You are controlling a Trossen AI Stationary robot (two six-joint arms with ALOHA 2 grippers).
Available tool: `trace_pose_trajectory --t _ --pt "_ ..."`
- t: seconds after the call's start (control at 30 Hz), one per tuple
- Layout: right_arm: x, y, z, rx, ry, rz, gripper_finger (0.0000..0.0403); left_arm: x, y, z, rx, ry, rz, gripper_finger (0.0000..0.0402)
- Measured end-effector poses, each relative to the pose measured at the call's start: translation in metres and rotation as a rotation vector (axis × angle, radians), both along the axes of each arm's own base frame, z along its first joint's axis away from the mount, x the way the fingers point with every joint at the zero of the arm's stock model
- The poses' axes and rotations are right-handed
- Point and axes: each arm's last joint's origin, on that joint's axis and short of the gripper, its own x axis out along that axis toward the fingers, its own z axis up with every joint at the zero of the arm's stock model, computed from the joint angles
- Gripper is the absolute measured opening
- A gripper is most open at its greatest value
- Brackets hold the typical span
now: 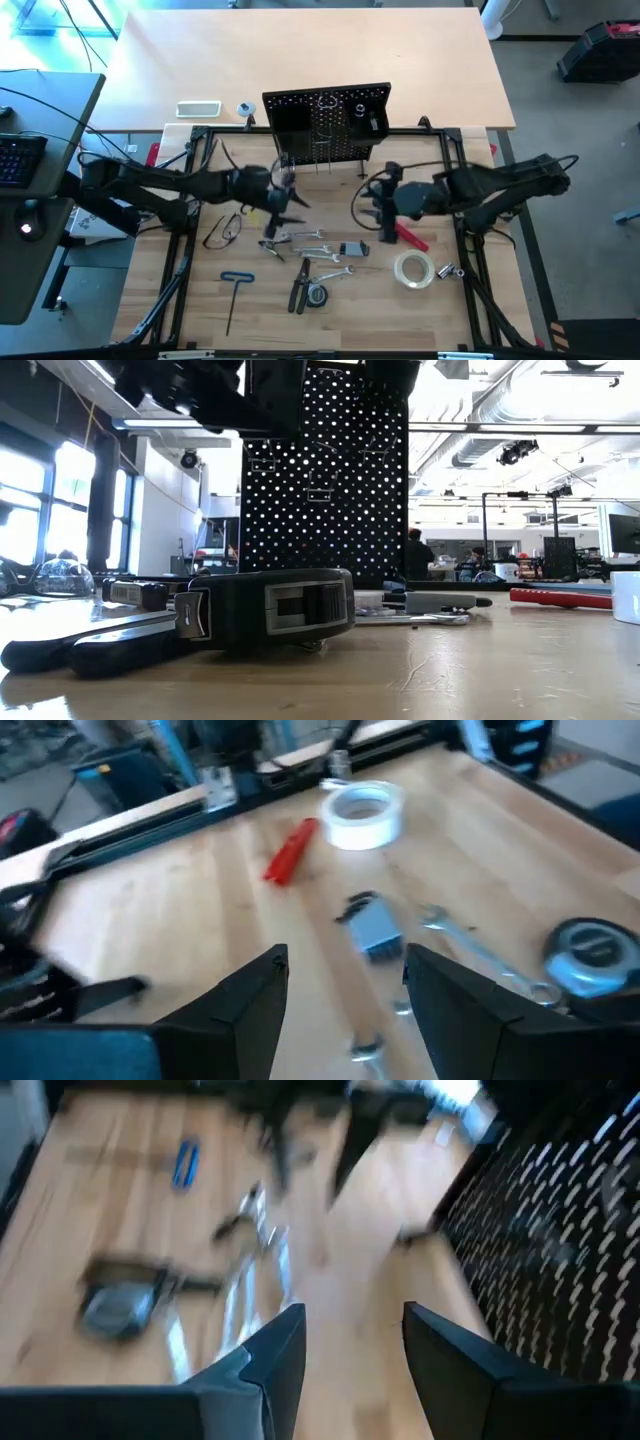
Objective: Hang tools onto peg board
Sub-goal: Put the right silver socket into the black bin on the pegboard
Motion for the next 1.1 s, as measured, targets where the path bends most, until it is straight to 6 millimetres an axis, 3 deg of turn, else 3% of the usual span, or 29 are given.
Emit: trace_pose_trajectory --t 0.1,0.23,0.47,0.63,0.8,1.1 --pt "-0.012 -0.003 0.000 0.087 0.130 -0.022 0.0163 -0.002 0.014 -0.002 -0.067 0.018 -0.016 0.0193" --pt "-0.022 -0.004 -0.015 0.184 0.287 -0.090 0.0163 -0.001 0.020 -0.012 -0.158 0.081 -0.071 0.0193" --pt "-0.021 0.011 -0.072 0.311 0.436 -0.029 0.0163 0.009 0.007 -0.043 -0.218 0.243 -0.162 0.0193" --pt "-0.040 0.015 -0.103 0.413 0.676 -0.126 0.0163 0.017 -0.009 -0.062 -0.241 0.318 -0.201 0.0193" --pt "-0.061 0.029 -0.110 0.393 0.822 -0.183 0.0163 0.023 -0.023 -0.070 -0.248 0.332 -0.226 0.0193" --pt "-0.094 0.070 -0.110 0.348 0.912 -0.197 0.0163 0.022 -0.048 -0.072 -0.279 0.365 -0.258 0.0193"
